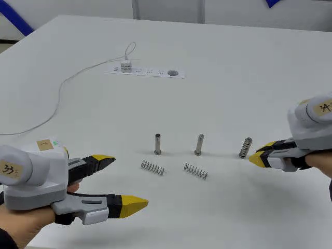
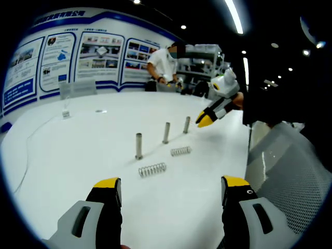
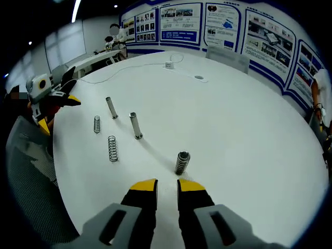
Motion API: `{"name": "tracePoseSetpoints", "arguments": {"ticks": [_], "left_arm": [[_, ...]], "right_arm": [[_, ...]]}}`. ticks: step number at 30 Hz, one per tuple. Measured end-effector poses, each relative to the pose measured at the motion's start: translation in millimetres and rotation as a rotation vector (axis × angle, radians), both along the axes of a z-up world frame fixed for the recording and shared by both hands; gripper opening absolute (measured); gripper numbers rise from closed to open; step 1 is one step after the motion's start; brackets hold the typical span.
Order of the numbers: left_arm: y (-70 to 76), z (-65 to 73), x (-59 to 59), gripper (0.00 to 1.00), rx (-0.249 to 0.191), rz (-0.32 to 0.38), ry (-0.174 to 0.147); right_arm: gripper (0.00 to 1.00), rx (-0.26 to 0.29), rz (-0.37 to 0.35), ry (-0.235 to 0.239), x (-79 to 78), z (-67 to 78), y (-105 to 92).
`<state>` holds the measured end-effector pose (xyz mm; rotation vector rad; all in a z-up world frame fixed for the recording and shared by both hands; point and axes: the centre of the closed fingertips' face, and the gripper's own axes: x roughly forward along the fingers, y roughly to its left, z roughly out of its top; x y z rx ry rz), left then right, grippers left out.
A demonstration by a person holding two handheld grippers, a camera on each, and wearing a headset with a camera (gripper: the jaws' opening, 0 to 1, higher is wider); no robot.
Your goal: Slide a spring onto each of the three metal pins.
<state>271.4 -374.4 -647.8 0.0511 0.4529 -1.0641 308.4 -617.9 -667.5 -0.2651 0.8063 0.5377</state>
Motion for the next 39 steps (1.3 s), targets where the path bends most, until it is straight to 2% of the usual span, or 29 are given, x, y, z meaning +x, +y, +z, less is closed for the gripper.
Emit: {"name": "tracePoseSetpoints", "arguments": {"ticks": [7, 14, 28, 39], "left_arm": [[0.4, 0.2, 0.3, 0.8, -0.001, 0.002, -0.001], [0.4, 0.6, 0.2, 0.8, 0.001, 0.003, -0.003], [0.2, 0.9, 0.2, 0.8, 0.002, 0.004, -0.005], [0.4, 0.3, 0.2, 0.8, 0.005, 0.003, -0.005]], "right_arm": [[0.16, 0.005, 0.056, 0.007, -9.4, -1.7, 22.4], [0.16, 0.003, 0.124, 0.009, -11.4, -0.7, 46.7], [0.16, -0.016, 0.249, 0.003, -1.7, 1.8, 89.5], [0.16, -0.032, 0.331, 0.018, 8.7, -3.5, 124.0]]}}
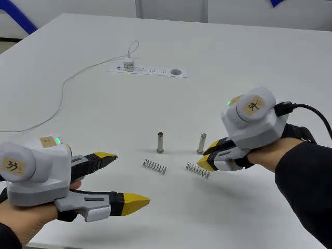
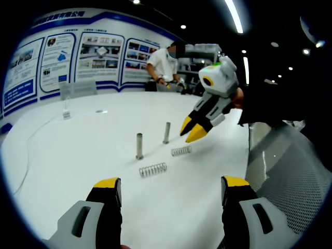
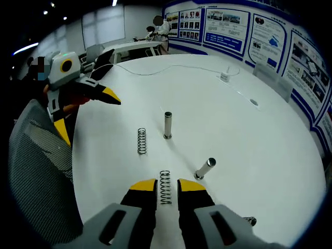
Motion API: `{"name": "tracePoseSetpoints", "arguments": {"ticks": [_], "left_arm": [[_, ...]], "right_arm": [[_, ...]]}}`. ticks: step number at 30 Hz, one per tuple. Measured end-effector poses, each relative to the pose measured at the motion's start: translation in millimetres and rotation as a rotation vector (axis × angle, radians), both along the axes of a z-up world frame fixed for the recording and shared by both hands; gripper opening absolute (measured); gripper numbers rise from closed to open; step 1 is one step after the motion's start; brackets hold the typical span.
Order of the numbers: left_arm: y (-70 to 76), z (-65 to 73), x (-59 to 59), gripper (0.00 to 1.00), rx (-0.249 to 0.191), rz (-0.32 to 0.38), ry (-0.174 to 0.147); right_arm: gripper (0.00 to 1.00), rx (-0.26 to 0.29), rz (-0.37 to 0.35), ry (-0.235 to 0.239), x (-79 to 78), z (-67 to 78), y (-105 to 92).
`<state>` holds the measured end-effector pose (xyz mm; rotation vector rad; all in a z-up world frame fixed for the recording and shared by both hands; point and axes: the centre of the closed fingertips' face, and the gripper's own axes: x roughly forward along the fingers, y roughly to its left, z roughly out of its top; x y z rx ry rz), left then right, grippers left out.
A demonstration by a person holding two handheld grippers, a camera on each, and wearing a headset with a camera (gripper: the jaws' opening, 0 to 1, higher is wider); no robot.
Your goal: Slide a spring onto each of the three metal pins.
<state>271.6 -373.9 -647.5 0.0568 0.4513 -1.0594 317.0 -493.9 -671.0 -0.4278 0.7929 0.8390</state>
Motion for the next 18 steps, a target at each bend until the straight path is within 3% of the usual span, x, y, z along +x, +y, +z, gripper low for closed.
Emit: {"name": "tracePoseSetpoints", "arguments": {"ticks": [8, 18], "left_arm": [[0.5, -0.5, 0.3, 0.8, -0.001, 0.001, 0.002], [0.7, -0.8, -0.4, 0.8, 0.001, 0.001, 0.005]], "right_arm": [[0.16, -0.037, 0.049, 0.023, 3.7, -12.9, 15.5], [0.16, -0.079, 0.064, 0.06, 6.1, -29.4, 17.2]]}}
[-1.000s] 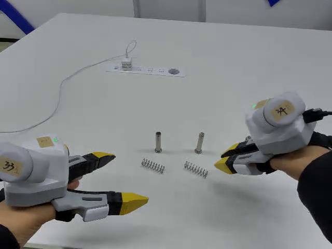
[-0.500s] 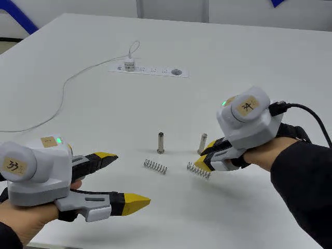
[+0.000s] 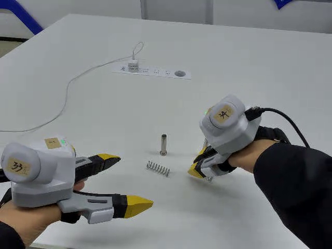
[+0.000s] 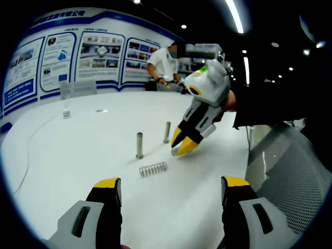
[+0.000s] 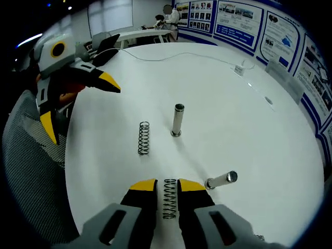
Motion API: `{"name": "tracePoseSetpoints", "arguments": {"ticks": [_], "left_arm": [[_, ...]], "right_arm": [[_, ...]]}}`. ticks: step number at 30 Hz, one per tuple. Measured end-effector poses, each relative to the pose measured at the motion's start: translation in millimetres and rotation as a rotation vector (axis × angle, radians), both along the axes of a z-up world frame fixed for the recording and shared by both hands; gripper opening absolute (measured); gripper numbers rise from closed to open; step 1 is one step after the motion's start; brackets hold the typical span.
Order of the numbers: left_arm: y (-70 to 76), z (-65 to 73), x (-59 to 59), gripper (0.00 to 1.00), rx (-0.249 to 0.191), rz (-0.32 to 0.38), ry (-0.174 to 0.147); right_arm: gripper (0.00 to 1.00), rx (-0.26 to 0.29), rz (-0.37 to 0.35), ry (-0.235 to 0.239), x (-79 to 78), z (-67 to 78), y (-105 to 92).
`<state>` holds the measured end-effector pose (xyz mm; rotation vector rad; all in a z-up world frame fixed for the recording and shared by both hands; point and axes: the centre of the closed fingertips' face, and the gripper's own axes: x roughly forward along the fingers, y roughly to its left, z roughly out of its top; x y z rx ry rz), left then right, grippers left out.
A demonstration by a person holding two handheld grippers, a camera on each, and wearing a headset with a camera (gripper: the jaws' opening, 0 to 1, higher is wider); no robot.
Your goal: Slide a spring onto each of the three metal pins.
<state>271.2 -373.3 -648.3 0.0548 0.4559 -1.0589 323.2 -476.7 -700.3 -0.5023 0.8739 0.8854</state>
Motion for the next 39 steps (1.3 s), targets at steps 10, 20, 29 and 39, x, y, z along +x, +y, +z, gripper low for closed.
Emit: {"name": "tracePoseSetpoints", "arguments": {"ticks": [10, 20, 29, 39], "left_arm": [[0.5, -0.8, 0.0, 0.8, 0.003, -0.001, 0.002], [1.2, -2.1, 0.7, 0.8, 0.003, -0.001, 0.004], [1.3, -2.2, 0.8, 0.8, 0.004, 0.0, 0.003], [0.1, -1.6, -0.3, 0.8, 0.004, -0.003, 0.001]], "right_arm": [[0.16, -0.016, -0.001, 0.025, 2.3, -7.5, 1.0], [0.15, -0.02, -0.004, 0.04, 1.9, -9.8, 1.3], [0.12, -0.023, -0.003, 0.04, 0.9, -9.8, 0.6], [0.12, -0.01, -0.01, 0.013, 1.8, 1.8, -2.7]]}}
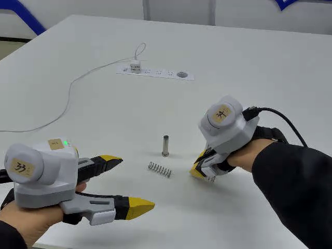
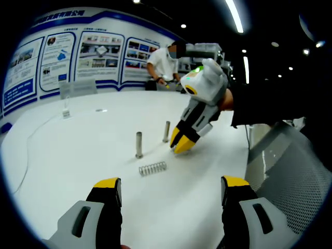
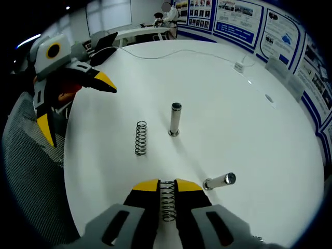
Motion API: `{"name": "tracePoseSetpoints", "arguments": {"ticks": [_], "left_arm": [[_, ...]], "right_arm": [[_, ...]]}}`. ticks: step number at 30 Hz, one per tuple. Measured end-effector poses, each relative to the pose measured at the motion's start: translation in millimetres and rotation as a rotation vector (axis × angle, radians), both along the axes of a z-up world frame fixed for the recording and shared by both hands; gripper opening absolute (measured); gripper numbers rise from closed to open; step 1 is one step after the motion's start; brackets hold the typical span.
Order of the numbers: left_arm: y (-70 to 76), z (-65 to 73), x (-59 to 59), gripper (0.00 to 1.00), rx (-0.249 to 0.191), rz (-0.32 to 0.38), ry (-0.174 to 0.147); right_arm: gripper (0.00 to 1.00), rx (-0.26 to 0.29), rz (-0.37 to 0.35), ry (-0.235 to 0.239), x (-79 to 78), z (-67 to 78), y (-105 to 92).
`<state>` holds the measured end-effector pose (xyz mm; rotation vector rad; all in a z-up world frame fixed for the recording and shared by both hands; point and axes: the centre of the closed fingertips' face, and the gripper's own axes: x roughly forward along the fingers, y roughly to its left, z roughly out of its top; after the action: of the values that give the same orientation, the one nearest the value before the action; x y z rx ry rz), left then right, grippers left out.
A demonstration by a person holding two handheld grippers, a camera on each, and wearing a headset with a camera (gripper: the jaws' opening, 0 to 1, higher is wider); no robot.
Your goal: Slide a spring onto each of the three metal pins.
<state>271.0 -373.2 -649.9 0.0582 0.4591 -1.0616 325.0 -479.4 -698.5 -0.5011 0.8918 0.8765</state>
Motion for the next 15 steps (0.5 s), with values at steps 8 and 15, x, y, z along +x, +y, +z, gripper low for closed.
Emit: {"name": "tracePoseSetpoints", "arguments": {"ticks": [8, 15], "left_arm": [[-1.1, 0.7, -0.9, 0.8, 0.002, -0.005, -0.002], [-1.2, 0.9, -1.0, 0.8, 0.003, -0.007, -0.004]], "right_arm": [[0.12, 0.012, -0.013, -0.02, -0.2, 9.6, -5.2], [0.12, 0.02, -0.023, -0.038, -0.5, 16.2, -9.6]]}}
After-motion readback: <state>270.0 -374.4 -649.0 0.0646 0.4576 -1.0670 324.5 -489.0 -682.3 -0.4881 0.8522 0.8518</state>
